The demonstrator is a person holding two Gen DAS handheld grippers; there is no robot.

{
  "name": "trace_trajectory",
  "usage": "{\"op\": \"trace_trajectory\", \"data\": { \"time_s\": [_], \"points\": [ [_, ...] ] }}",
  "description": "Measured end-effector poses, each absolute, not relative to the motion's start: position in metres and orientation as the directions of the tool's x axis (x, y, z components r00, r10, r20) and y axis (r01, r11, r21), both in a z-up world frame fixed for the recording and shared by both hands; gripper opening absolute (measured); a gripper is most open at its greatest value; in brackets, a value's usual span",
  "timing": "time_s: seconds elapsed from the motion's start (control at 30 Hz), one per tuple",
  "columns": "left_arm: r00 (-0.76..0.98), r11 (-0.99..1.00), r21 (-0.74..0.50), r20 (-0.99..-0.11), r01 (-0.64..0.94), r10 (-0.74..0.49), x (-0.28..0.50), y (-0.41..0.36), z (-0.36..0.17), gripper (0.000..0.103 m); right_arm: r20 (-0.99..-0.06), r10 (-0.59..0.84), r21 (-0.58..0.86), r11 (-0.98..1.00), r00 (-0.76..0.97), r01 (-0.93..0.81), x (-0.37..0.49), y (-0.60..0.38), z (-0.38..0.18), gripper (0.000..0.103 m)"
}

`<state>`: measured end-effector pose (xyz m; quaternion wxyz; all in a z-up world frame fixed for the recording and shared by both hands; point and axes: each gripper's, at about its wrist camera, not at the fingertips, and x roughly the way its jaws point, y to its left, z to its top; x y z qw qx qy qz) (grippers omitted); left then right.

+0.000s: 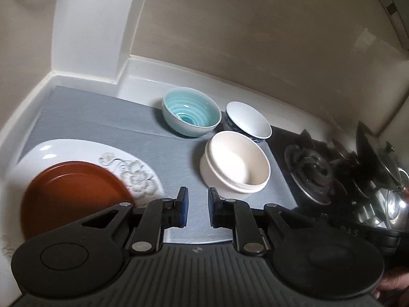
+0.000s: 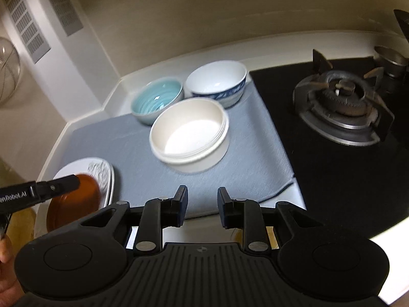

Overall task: Organize plates and bowls
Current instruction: 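Move the left gripper to the cream bowl stack and grasp its rim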

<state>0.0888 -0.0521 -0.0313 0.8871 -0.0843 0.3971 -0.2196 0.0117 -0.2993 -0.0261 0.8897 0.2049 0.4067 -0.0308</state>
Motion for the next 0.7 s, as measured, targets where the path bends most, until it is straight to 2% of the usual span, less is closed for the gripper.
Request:
{"op": "trace_trajectory", "data": {
  "time_s": [0.03, 0.13, 0.57, 0.7],
  "points": [
    [0.587, 0.888, -0.33, -0.668, 0.319, -0.459, 0.091, -0.056, -0.032, 0.018, -0.735, 0.114, 0.339, 0.916, 0.669, 0.216, 0.017, -0.302, -0.026, 0.028],
    [0.574, 0.891, -0.339, -0.682, 0.301, -0.453, 0.103, -0.069, -0.037, 0.028, -0.729, 0.125, 0.344, 0.917, 0.673, 0.202, 0.033, -0.314, -0.025, 0.028],
    [0.538, 0.895, -0.411, -0.721, 0.173, -0.435, 0.165, -0.108, -0.061, 0.028, -0.777, 0.194, 0.341, 0.929, 0.599, 0.143, 0.122, -0.362, -0.037, 0.028],
    [0.529, 0.895, -0.418, -0.73, 0.155, -0.432, 0.174, -0.119, -0.068, 0.028, -0.785, 0.245, 0.36, 0.928, 0.569, 0.098, 0.145, -0.365, -0.043, 0.038]
  ]
}}
